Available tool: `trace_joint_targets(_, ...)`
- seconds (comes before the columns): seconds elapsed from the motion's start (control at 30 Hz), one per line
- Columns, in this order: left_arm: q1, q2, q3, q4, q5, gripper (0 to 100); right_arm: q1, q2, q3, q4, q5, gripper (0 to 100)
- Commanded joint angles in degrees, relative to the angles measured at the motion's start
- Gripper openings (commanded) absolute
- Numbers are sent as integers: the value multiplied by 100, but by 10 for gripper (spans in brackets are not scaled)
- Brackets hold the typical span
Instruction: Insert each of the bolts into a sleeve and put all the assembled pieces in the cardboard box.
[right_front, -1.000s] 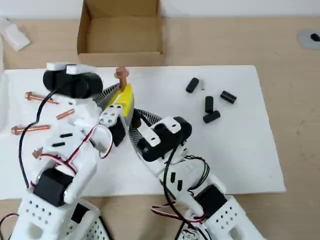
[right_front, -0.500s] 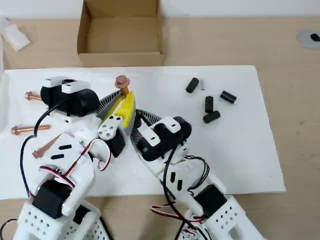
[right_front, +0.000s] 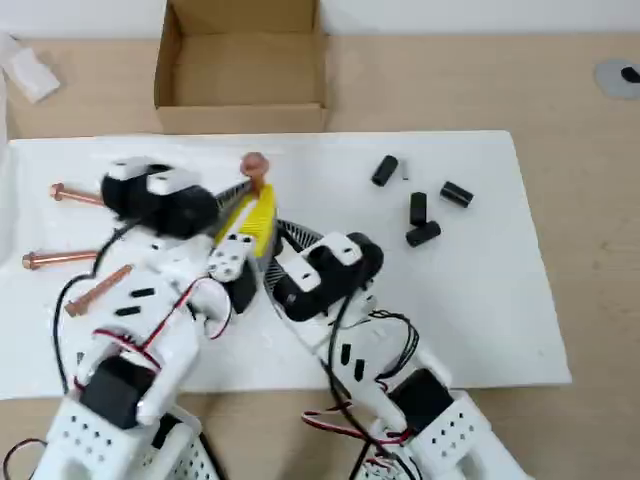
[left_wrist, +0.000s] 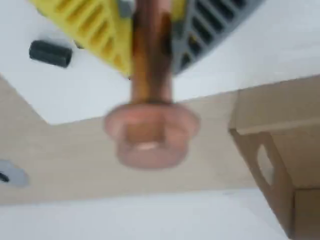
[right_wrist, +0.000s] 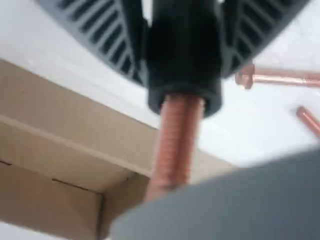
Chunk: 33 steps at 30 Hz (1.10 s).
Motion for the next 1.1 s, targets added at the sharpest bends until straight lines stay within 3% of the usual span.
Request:
trace_joint_targets(0.0,-185,-75,9,-220,-70,5,84,-101,-321,-149,62,9)
trace_joint_targets(0.2,-149,-75,35,-176,-35,5,84,-101,-312,-149,62,9)
trace_joint_targets(0.43,-141,-75,-237,695,-35,5,101,-101,-338,-176,35,9)
trace_joint_targets(0.63,-141,-66,-431,818,-62,14,101,-57,-488,-176,26,9)
trace_joint_targets(1.07,-185,-31,-932,2084,536,153,470,-48,-505,-149,26,9)
